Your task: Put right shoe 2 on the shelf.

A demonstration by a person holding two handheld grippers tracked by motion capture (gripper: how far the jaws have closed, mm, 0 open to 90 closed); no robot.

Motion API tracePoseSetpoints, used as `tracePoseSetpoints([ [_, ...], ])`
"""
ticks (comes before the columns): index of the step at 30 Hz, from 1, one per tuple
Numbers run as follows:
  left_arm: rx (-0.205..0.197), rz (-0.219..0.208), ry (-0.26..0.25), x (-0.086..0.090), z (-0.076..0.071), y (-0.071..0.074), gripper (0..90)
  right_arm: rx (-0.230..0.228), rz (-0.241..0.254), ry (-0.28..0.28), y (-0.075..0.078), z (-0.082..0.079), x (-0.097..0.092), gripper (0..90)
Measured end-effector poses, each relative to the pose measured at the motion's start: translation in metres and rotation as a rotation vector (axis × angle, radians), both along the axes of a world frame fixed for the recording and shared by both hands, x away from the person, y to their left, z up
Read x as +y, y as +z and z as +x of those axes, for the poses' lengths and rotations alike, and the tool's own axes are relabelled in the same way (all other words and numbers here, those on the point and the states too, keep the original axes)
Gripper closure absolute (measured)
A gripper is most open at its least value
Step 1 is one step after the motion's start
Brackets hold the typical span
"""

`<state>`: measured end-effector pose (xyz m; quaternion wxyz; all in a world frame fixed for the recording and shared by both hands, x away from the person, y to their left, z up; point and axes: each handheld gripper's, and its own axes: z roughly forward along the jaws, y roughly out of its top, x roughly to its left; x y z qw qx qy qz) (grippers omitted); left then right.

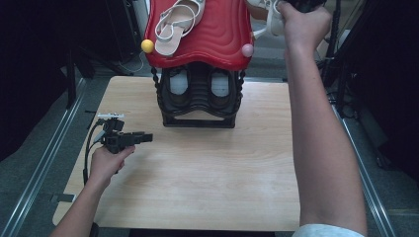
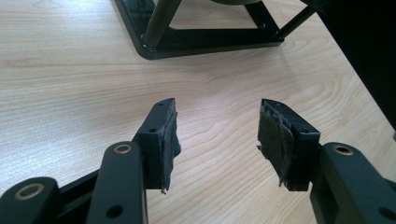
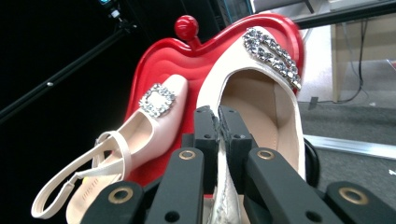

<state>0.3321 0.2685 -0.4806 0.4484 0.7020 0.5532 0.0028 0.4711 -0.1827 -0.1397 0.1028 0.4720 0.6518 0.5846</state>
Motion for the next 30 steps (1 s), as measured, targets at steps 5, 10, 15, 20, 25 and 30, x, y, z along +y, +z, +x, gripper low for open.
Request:
tracePoseSetpoints([
  [5, -0.002, -0.001, -0.001, 0.000, 0.000, 0.000, 47.7, -0.011, -0.013, 0.000, -0.005, 0.005, 0.019, 88.5],
  [10, -0.010, 0.000, 0.001, 0.001, 0.000, 0.001, 47.7, -0.046, -0.029, -0.008, -0.012, 0.010, 0.032, 88.6],
  [15, -0.013, -0.005, 0.007, 0.004, 0.000, 0.002, 47.7, -0.072, -0.042, -0.003, -0.021, 0.010, 0.042, 88.6],
  [20, -0.010, -0.002, 0.001, 0.003, 0.000, 0.002, 47.7, -0.084, -0.091, 0.002, -0.024, 0.007, 0.055, 88.5],
  [25, -0.007, -0.005, 0.002, 0.002, 0.000, 0.002, 47.6, -0.083, -0.129, 0.008, -0.029, 0.006, 0.068, 88.4],
  [30, -0.006, -0.005, 0.000, 0.003, 0.000, 0.001, 47.7, -0.079, -0.153, 0.014, -0.034, 0.007, 0.077, 88.4],
])
